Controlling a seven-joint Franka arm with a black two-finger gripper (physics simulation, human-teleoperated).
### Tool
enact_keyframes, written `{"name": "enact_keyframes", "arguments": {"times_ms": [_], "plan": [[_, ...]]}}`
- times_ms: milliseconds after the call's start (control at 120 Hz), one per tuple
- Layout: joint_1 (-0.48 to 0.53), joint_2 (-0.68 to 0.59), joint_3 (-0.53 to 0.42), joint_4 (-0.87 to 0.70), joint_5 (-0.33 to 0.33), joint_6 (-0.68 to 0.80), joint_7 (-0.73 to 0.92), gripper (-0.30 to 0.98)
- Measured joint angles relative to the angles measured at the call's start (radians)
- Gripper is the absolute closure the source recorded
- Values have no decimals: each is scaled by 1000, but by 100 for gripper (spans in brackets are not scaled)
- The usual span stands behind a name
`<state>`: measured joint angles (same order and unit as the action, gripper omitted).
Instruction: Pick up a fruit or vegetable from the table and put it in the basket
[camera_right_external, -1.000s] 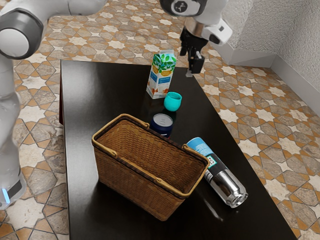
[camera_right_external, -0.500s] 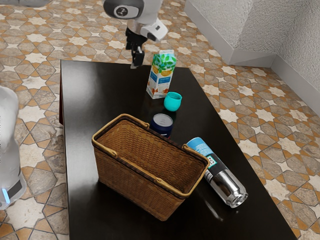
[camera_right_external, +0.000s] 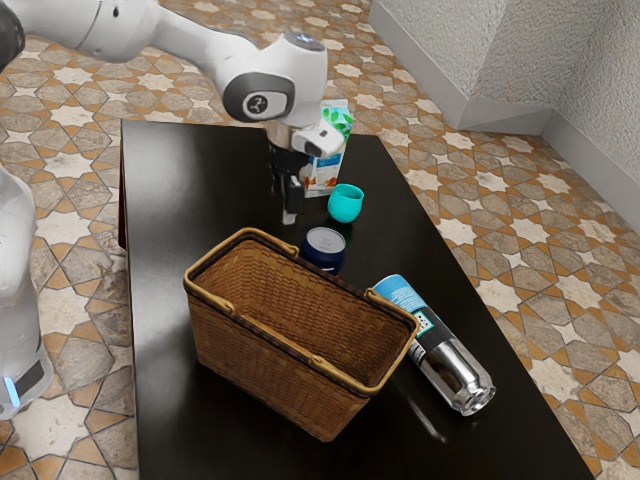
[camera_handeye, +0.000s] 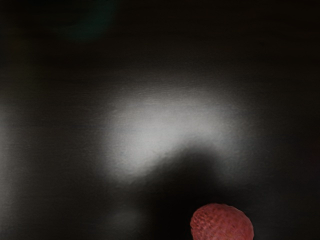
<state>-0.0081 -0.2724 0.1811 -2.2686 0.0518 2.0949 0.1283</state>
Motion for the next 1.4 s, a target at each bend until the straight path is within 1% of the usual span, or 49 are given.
{"name": "enact_keyframes", "arguments": {"times_ms": [150,367,533,758,1400], "plan": [[6,9,5,-35,-28,45,27,0],[-37,-21,3,-43,-50,72,57,0],[-40,-19,3,-54,-72,81,72,0],[-34,-32,4,-111,-104,97,88,0],[-15,-56,18,-154,-115,117,113,0]]}}
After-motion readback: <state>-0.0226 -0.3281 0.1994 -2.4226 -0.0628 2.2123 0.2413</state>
